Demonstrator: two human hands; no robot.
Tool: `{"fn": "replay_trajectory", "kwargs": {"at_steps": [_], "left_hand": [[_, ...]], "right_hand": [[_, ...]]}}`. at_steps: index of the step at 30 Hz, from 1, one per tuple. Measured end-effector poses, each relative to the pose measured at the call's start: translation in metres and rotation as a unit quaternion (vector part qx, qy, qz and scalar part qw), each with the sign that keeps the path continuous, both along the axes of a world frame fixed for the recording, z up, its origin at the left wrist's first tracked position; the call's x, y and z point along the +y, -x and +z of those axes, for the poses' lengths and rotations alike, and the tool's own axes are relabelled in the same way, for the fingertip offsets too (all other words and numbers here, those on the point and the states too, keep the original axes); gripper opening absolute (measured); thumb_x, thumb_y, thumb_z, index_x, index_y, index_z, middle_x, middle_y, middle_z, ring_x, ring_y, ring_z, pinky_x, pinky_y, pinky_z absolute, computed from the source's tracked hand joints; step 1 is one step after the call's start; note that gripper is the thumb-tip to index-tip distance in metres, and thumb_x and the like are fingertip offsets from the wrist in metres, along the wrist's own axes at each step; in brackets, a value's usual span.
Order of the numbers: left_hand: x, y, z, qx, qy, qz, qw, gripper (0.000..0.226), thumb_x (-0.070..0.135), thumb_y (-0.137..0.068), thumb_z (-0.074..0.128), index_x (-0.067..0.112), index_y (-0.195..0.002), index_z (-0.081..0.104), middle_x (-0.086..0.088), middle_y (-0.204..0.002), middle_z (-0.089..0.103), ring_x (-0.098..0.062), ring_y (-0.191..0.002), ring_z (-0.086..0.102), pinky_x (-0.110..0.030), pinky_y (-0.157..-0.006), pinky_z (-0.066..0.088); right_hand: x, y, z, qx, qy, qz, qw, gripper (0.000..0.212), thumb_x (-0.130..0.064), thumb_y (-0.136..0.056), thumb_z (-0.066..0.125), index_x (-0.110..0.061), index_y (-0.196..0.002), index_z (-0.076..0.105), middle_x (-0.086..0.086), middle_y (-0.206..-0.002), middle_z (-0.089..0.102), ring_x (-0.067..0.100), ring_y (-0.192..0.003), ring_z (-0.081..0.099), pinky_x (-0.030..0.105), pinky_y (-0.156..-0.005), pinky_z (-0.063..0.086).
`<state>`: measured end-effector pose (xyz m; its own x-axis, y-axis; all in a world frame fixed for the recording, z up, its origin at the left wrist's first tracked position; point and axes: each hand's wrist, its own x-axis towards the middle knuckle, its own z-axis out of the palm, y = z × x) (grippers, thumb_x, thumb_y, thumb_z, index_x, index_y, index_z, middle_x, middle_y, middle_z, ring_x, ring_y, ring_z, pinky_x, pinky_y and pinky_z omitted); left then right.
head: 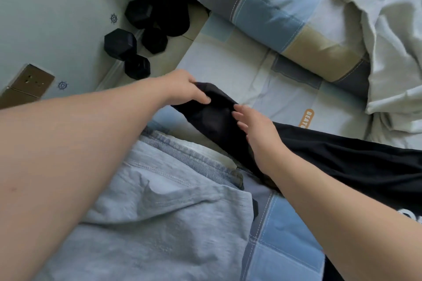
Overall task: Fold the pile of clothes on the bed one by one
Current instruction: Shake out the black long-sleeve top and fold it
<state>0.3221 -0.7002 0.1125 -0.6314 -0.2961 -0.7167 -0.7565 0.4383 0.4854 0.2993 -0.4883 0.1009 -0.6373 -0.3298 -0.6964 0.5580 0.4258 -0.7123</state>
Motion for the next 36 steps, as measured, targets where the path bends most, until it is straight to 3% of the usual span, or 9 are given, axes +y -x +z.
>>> {"fn": "replay_trajectory", "kwargs": {"at_steps": [4,7,10,12,17,24,28,32,36], "left_hand": [[0.036,0.007,0.039,0.054,-0.051,0.075,0.994,0.069,0.054,-0.052,0.079,0.012,-0.107,0.071,-0.01,-0.105,0.073,-0.031,-0.1,0.069,-0.049,-0.098,0.053],[0.081,0.02,0.068,0.073,-0.065,0.023,0.995,0.056,0.051,-0.065,0.078,0.01,-0.103,0.072,-0.01,-0.102,0.073,-0.028,-0.096,0.069,-0.043,-0.094,0.054],[0.134,0.034,0.095,0.091,-0.096,-0.009,0.991,0.028,0.038,-0.089,0.071,0.011,-0.097,0.07,-0.006,-0.089,0.07,-0.021,-0.077,0.066,-0.03,-0.069,0.052],[0.178,0.041,0.109,0.094,-0.131,-0.016,0.987,0.018,0.034,-0.092,0.068,0.016,-0.094,0.068,-0.003,-0.082,0.068,-0.017,-0.067,0.064,-0.03,-0.067,0.053],[0.325,0.046,0.118,0.097,-0.185,-0.02,0.978,0.023,0.026,-0.089,0.064,0.02,-0.067,0.067,0.001,-0.065,0.065,-0.017,-0.061,0.059,-0.026,-0.063,0.045],[0.554,0.064,0.109,0.133,-0.2,0.007,0.971,0.019,0.022,-0.086,0.069,0.016,-0.071,0.059,0.0,-0.063,0.059,-0.018,-0.06,0.057,-0.024,-0.057,0.043],[0.667,0.075,0.097,0.152,-0.198,0.002,0.968,0.012,0.021,-0.084,0.071,0.016,-0.084,0.06,-0.004,-0.081,0.06,-0.02,-0.074,0.059,-0.03,-0.07,0.046],[0.729,0.079,0.087,0.137,-0.217,-0.011,0.966,0.013,0.018,-0.085,0.069,0.017,-0.081,0.057,-0.005,-0.083,0.062,-0.022,-0.075,0.06,-0.03,-0.072,0.046],[0.724,0.076,0.081,0.131,-0.215,0.009,0.968,0.012,0.012,-0.088,0.065,0.018,-0.081,0.059,-0.001,-0.074,0.059,-0.017,-0.066,0.055,-0.025,-0.063,0.042]], "right_hand": [[0.013,0.003,0.038,-0.049,0.069,-0.024,0.996,0.041,-0.043,-0.106,0.036,-0.026,-0.137,0.058,-0.007,-0.136,0.061,0.012,-0.123,0.055,0.036,-0.111,0.037],[0.039,0.008,0.063,-0.086,0.13,-0.076,0.985,0.049,-0.048,-0.107,0.032,-0.019,-0.137,0.059,0.002,-0.136,0.064,0.021,-0.125,0.06,0.045,-0.115,0.04],[0.083,0.018,0.086,-0.104,0.172,-0.115,0.973,0.054,-0.054,-0.106,0.027,-0.02,-0.128,0.063,0.007,-0.123,0.071,0.024,-0.113,0.067,0.047,-0.11,0.044],[0.123,0.025,0.1,-0.123,0.197,-0.15,0.961,0.061,-0.058,-0.104,0.025,-0.015,-0.129,0.062,0.01,-0.121,0.072,0.028,-0.114,0.068,0.048,-0.11,0.045],[0.263,0.035,0.109,-0.164,0.254,-0.197,0.933,0.078,-0.069,-0.098,0.024,-0.009,-0.138,0.055,0.018,-0.131,0.066,0.036,-0.124,0.061,0.051,-0.115,0.037],[0.487,0.05,0.106,-0.152,0.256,-0.226,0.928,0.09,-0.076,-0.094,0.019,-0.008,-0.14,0.055,0.018,-0.138,0.061,0.036,-0.124,0.061,0.048,-0.106,0.045],[0.59,0.057,0.104,-0.147,0.249,-0.267,0.919,0.092,-0.078,-0.094,0.02,-0.006,-0.139,0.054,0.019,-0.137,0.061,0.039,-0.123,0.061,0.05,-0.112,0.041],[0.65,0.058,0.097,-0.145,0.231,-0.298,0.915,0.09,-0.079,-0.093,0.022,-0.008,-0.138,0.055,0.018,-0.135,0.063,0.039,-0.121,0.063,0.051,-0.11,0.043],[0.652,0.057,0.083,-0.138,0.198,-0.293,0.925,0.088,-0.079,-0.093,0.021,-0.011,-0.136,0.057,0.013,-0.127,0.069,0.033,-0.116,0.067,0.049,-0.102,0.049]]}}
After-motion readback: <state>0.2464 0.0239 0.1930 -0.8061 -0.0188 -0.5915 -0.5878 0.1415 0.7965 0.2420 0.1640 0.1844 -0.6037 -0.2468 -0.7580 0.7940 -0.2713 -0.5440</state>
